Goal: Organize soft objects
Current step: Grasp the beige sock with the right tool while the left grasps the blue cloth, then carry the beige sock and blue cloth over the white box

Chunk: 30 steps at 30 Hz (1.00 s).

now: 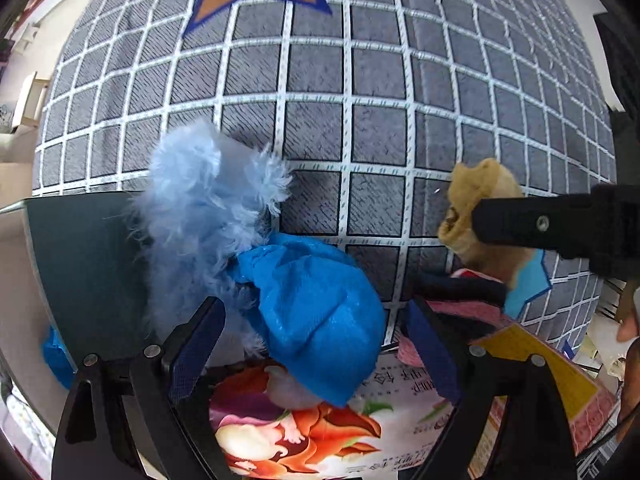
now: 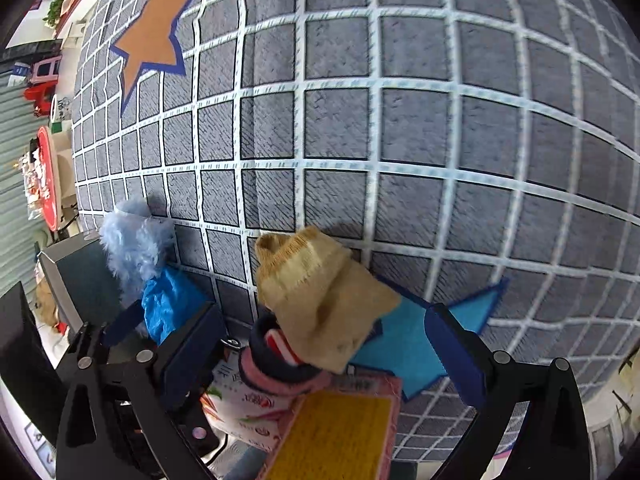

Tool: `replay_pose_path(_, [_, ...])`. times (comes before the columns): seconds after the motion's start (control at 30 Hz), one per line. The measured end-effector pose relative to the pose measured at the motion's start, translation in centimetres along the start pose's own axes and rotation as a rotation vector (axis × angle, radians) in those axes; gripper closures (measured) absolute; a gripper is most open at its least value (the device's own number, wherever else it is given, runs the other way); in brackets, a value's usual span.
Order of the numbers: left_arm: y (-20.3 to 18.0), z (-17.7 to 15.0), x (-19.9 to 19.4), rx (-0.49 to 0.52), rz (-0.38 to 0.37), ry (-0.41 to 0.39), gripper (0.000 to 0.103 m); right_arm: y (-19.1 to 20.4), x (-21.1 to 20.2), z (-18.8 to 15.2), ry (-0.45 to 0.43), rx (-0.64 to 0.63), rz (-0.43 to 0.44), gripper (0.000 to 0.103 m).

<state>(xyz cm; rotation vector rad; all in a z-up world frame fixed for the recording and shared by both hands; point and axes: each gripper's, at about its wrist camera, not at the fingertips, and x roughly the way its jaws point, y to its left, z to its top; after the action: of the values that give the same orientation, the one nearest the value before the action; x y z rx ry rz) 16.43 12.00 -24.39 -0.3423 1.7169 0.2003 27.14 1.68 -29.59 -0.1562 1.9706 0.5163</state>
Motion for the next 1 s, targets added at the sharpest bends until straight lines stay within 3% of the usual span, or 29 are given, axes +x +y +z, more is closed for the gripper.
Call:
replay_pose_path(0.07, [0.0, 0.0, 0.8, 0.000, 0.007, 0.024, 0.013, 0.4, 0.8, 0.2, 0.027, -0.021, 0.012, 0.007])
replay_pose_path(0.13, [-0.1, -0.2, 1.6, 0.002, 0.003, 0.042, 0.020, 0.4, 1.6, 0.3, 0.052, -0.028, 0.003, 0.038])
replay_pose_path(0.17, [-0.2, -0.3, 1.9, 0.007, -0.003, 0.056, 0.028, 0.2, 1.9, 0.2, 0.060, -0.013, 0.003, 0.061])
replay_pose_path(0.23, [-0.2, -0.5, 2.9, 0.014, -0.019, 0.074, 0.047, -0.6, 2.0, 0.0, 0.058, 0.016, 0.042, 0.067])
replay_pose_path(0.27, [-0.3, -0.5, 3.3, 0.019, -0.028, 0.083, 0.064, -1.1, 1.8, -0.1, 0.053, 0.021, 0.056, 0.074])
replay_pose_path(0.33, [-0.2, -0.6, 3.7, 0.022, -0.047, 0.072, 0.069, -1.9, 1.0, -0.6, 0.030, 0.031, 0.086, 0.074])
replay_pose_path(0.5, [0.6, -1.9, 1.4, 0.007, -0.091, -0.053, 0.073, -4.2, -2.5, -2.2, -0.094, 0.075, 0.206, 0.074])
replay_pose_path(0.63, [0.5, -3.2, -1.5, 0.021, -0.068, -0.163, 0.073, -5.2, -5.0, -4.3, -0.198, 0.074, 0.234, 0.074])
replay_pose_path(0.7, [-0.1, -4.0, -2.8, 0.047, -0.040, -0.217, 0.073, -5.4, -6.3, -4.8, -0.243, 0.069, 0.228, 0.074])
replay_pose_path(0.8, [-1.2, -4.7, -4.1, 0.085, -0.004, -0.271, 0.073, -4.4, -8.6, -6.3, -0.330, 0.029, 0.143, 0.074])
replay_pose_path(1.0, [-2.5, -7.0, -7.3, 0.127, 0.023, -0.323, 0.072, -1.6, -10.2, -9.4, -0.433, 0.006, 0.051, 0.074])
